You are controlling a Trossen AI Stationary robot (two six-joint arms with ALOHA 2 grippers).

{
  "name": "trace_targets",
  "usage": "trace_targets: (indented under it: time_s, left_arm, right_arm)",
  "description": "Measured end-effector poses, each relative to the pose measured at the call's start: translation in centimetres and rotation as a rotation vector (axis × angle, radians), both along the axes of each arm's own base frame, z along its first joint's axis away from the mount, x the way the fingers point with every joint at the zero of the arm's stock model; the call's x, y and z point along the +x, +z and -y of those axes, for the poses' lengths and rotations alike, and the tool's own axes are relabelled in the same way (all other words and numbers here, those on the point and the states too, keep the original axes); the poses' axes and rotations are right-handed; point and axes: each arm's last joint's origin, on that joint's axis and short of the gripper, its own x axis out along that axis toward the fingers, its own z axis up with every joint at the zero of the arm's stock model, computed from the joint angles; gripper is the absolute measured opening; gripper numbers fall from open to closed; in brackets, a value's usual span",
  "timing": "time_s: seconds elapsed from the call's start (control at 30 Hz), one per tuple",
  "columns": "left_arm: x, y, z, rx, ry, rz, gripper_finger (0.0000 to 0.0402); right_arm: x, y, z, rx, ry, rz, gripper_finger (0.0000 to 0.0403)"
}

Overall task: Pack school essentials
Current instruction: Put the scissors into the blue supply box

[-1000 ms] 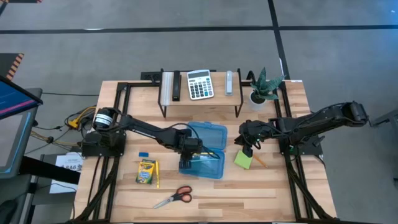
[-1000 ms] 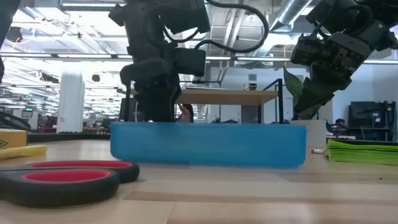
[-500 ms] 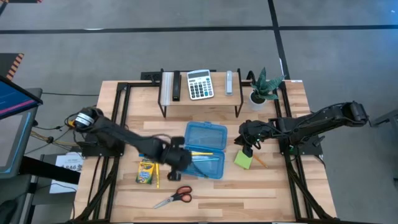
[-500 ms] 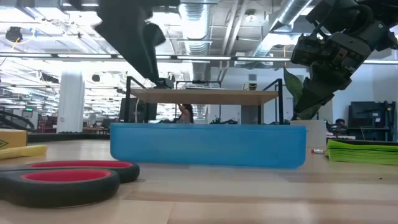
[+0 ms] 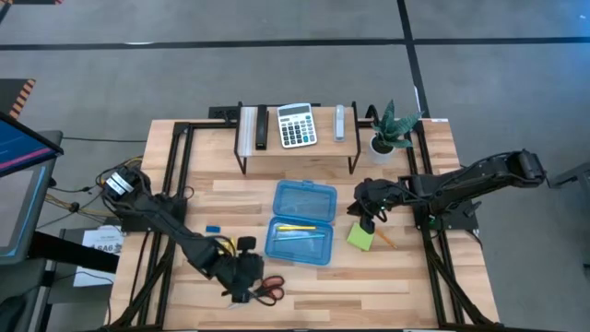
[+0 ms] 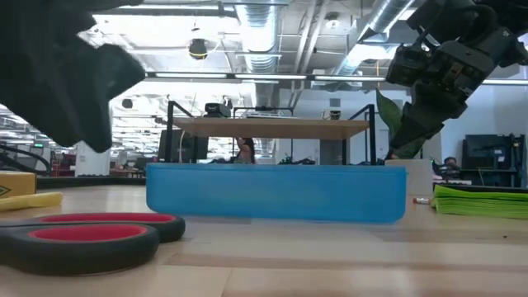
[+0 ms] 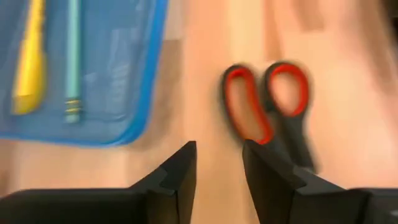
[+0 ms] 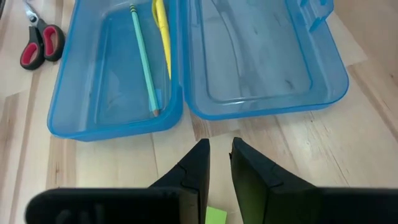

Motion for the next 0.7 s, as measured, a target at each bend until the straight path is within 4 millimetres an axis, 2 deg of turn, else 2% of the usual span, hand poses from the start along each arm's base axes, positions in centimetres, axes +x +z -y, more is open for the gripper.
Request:
trace_targets:
  time_s: [0.2, 0.33, 0.7]
  left_arm:
    - [-0.9, -1.3, 0.6, -0.103, -0.01, 0.025, 0.0097]
    - [-1.0, -1.5, 0.7, -0.15, 0.038, 0.02, 0.0098]
    - [-1.2, -1.0, 2.2, -0.234, 0.018, 0.083, 0.016]
  right_arm:
    - [0.0, 0.0, 0.0, 0.005, -0.005, 0.001, 0.0088]
    - [0.0, 0.0, 0.0, 0.005, -0.006, 0.001, 0.0088]
    - [0.0, 0.0, 0.0, 0.005, -0.009, 0.0, 0.0088]
